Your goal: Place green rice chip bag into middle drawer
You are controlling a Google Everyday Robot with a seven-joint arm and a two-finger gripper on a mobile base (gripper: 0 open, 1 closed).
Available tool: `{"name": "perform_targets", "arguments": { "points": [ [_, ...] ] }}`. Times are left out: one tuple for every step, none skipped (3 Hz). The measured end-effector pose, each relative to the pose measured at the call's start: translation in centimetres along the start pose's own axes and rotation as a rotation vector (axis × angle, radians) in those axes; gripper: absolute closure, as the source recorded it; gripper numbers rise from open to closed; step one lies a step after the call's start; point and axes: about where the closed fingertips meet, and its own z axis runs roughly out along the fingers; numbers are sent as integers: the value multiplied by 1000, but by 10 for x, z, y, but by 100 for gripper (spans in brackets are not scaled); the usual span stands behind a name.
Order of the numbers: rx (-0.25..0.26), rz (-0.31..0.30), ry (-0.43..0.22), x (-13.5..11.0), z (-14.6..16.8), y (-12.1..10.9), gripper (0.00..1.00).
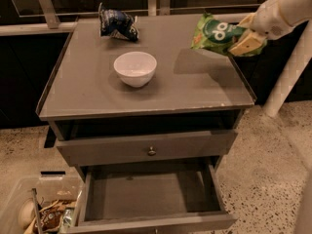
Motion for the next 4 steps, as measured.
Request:
{"name": "perform_targets", "arguments": {
  "points": [
    [165,-29,-46,-31,-92,19,100],
    [189,-42,-36,-46,-122,45,100],
    [189,-42,-36,-46,-122,45,100],
    [136,-67,-27,-43,-120,76,100]
  ]
}}
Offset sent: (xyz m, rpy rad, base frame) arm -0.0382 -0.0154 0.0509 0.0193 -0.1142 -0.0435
